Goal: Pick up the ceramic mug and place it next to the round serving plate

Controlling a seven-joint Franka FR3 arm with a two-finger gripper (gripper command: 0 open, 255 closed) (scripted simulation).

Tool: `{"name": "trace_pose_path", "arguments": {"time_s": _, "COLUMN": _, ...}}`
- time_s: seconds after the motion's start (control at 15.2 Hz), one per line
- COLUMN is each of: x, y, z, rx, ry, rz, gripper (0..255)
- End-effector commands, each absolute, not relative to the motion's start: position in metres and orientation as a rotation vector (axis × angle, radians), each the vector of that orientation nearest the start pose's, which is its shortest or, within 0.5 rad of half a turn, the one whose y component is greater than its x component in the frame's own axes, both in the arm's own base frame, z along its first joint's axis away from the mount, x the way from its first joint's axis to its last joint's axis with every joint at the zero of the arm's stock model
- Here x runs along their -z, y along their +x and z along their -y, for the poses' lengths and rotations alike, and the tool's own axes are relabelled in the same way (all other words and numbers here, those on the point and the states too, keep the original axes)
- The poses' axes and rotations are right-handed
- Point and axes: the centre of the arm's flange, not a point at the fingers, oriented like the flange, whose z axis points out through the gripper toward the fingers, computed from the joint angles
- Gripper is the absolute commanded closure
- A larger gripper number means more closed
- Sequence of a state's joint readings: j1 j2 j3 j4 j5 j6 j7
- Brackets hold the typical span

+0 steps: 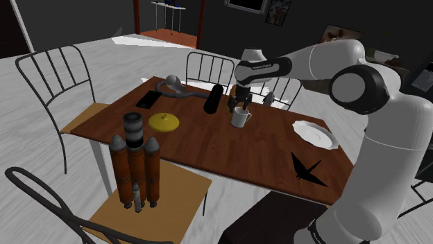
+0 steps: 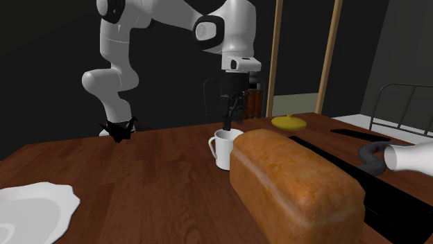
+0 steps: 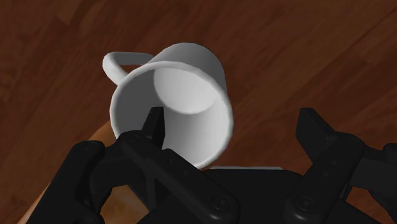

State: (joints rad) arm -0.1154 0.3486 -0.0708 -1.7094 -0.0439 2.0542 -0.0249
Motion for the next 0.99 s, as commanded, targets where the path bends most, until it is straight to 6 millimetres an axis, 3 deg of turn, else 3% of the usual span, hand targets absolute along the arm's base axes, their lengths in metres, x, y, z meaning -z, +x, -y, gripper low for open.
{"name": "trace_pose_path", "arguments": {"time_s": 0.0, "x": -0.377, "y": 0.645, "z": 0.121, "rx": -0.014, "ry": -3.197, "rz": -0.219, "gripper": 0}}
{"name": "trace_pose_path", "arguments": {"time_s": 0.33, "x": -0.347, "y": 0.645, "z": 0.123, "rx": -0.014, "ry": -3.197, "rz": -0.219, "gripper": 0}}
{"name": "trace_pose_path", "arguments": {"time_s": 0.86, "x": -0.347, "y": 0.645, "z": 0.123, "rx": -0.014, "ry": -3.197, "rz": -0.219, "gripper": 0}}
{"name": "trace_pose_path", "arguments": {"time_s": 0.92, "x": -0.347, "y": 0.645, "z": 0.123, "rx": -0.014, "ry": -3.197, "rz": -0.219, "gripper": 255}}
